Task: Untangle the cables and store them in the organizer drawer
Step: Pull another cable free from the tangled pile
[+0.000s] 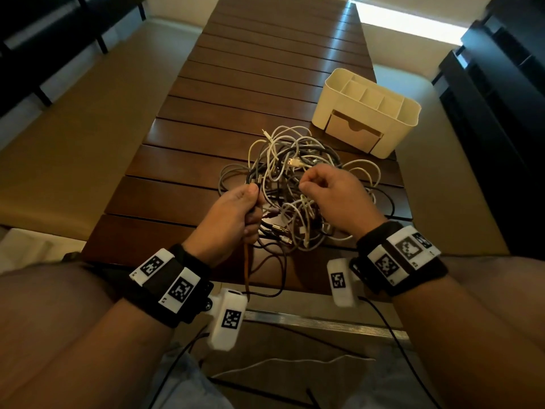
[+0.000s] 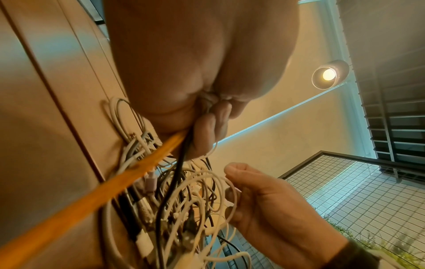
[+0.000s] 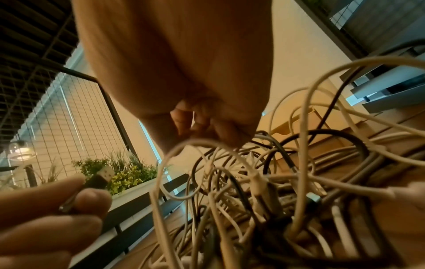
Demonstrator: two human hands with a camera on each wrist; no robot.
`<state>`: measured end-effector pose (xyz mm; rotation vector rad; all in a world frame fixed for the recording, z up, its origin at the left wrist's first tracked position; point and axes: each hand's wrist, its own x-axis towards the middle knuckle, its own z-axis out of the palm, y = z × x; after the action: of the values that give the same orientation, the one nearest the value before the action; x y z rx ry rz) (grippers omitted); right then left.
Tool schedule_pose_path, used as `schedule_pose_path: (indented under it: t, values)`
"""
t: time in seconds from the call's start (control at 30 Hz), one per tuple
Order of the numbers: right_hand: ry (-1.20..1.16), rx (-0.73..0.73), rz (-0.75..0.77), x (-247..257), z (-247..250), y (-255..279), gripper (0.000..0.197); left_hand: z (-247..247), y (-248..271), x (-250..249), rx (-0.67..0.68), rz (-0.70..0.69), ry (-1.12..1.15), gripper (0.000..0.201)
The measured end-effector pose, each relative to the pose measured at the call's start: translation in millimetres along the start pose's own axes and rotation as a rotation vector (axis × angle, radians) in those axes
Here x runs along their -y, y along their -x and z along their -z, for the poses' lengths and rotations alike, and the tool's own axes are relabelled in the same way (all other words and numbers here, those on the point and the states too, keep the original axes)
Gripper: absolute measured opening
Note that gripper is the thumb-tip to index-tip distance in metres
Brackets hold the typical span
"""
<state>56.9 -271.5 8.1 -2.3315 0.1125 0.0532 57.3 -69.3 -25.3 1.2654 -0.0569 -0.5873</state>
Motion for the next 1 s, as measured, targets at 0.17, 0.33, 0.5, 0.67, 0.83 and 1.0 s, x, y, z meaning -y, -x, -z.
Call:
schedule_pose_path:
  t: [0.17, 0.33, 0.5, 0.67, 0.83, 1.0]
  values:
    - [0.040, 0.104, -0.098, -7.3, -2.1, -1.9, 0.003, -1.4, 0.1, -0.1, 0.008, 0.000, -0.001, 0.033]
    - [0.197, 0.165, -0.140, -17.6, -19.0, -4.6, 0.028, 0.9, 0.2, 0.0, 0.009, 0.008, -0.005, 0.033]
    - [0.477, 0.124, -0.035, -24.0, -25.6, -8.4, 0.031, 0.3, -0.2, -0.2, 0.015, 0.009, 0.002, 0.032]
    - [0.126, -0.028, 0.091, -13.0, -16.3, -5.7, 0.017, 1.2, 0.5, -1.2, 0.024, 0.008, 0.005, 0.032]
    - [-0.281, -0.106, 0.090, 2.7, 1.2, 1.2, 0.016, 0.3, -0.9, -0.2, 0.024, 0.002, -0.002, 0.032]
    - [-0.415, 0.049, -0.094, 8.3, 5.9, 4.0, 0.008, 0.4, -0.1, -0.4, 0.019, 0.003, -0.007, 0.032]
